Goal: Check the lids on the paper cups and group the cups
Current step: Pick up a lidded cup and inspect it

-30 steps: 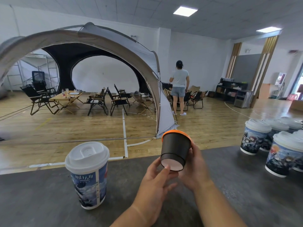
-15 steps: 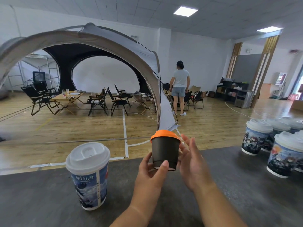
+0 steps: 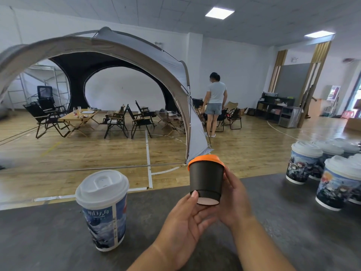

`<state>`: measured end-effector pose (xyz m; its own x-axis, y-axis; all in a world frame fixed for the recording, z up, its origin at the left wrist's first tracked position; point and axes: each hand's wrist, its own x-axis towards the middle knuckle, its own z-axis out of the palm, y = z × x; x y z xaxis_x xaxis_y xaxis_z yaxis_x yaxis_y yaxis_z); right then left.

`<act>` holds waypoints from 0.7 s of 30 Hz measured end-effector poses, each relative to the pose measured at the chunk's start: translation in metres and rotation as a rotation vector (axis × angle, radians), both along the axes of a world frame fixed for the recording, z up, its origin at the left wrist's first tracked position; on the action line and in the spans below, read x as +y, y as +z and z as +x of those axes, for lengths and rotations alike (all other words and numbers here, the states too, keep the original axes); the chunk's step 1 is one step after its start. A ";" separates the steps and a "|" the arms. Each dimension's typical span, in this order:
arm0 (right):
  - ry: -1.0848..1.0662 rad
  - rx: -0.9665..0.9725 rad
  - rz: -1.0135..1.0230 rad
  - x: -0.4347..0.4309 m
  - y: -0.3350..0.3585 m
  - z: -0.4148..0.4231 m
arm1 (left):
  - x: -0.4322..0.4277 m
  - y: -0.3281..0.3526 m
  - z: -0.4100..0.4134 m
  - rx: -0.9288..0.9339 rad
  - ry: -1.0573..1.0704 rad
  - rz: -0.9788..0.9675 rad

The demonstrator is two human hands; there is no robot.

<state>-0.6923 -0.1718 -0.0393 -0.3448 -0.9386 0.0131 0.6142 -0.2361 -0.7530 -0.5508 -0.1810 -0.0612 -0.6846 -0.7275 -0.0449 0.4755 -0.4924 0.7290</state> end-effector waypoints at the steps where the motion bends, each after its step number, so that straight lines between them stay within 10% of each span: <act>1: -0.023 0.018 -0.012 -0.001 0.000 0.002 | -0.001 -0.002 -0.001 -0.014 0.055 -0.025; 7: -0.084 0.203 0.000 -0.005 0.000 0.008 | -0.002 -0.012 -0.004 -0.320 0.306 -0.331; 14: -0.030 0.061 0.018 -0.001 -0.001 -0.003 | 0.003 -0.001 -0.004 -0.058 0.087 -0.030; 21: -0.039 0.095 0.012 -0.007 -0.002 -0.001 | -0.002 -0.006 -0.006 -0.137 0.301 -0.064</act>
<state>-0.6936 -0.1783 -0.0414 -0.3788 -0.9248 0.0364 0.5301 -0.2491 -0.8105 -0.5570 -0.1826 -0.0669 -0.4290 -0.9007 -0.0692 0.4884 -0.2957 0.8210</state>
